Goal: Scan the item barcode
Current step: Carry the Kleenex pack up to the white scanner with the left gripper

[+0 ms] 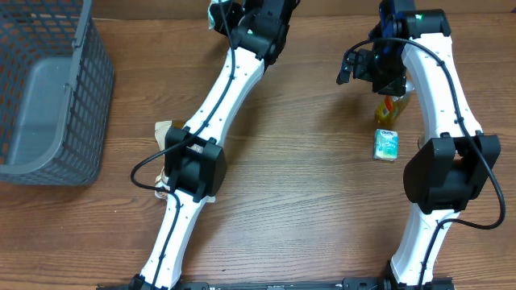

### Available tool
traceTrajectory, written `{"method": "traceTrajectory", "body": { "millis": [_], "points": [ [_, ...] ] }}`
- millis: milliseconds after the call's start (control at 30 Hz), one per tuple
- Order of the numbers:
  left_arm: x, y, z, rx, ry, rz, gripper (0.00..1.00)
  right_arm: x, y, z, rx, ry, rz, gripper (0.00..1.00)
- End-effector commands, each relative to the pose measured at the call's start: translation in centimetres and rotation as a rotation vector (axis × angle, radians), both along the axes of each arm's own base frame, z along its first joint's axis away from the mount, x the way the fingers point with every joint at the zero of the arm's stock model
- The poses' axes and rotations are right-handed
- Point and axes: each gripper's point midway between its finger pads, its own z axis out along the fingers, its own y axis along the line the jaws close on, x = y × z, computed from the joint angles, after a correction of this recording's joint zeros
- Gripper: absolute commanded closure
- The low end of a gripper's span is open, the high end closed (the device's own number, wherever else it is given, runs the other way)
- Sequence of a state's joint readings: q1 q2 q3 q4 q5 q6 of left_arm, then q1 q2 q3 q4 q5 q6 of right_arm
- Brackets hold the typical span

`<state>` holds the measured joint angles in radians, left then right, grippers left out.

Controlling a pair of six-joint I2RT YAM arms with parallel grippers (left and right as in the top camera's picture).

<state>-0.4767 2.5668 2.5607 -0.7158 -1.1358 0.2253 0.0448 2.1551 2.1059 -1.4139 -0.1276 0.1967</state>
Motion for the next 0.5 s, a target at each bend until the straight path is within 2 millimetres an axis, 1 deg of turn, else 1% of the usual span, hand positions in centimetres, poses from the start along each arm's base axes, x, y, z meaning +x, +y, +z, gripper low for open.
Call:
{"method": "traceTrajectory", "body": {
  "millis": [0,33,133,333,467],
  "points": [
    [-0.1,-0.4,-0.5,0.082,0.015,0.020,0.96,0.5,0.1,1.5,0.006,-0.048,0.008,0.00],
    [0.4,-1.1,-2.0,0.071,0.051,-0.023,0.96,0.5,0.1,1.5,0.006,-0.048,0.009,0.00],
    [1.2,-2.1,-4.0,0.068,0.108,-0.093,0.96,0.5,0.1,1.5,0.006,-0.048,0.008,0.00],
    [1.7,-3.1,-5.8,0.063,0.156,-0.150,0.96,0.5,0.1,1.5,0.006,-0.048,0.008,0.00],
    [1.7,-3.1,-6.8,0.073,0.173,-0.150,0.96,0.5,0.1,1.5,0.006,-0.048,0.008,0.00]
  ]
}}
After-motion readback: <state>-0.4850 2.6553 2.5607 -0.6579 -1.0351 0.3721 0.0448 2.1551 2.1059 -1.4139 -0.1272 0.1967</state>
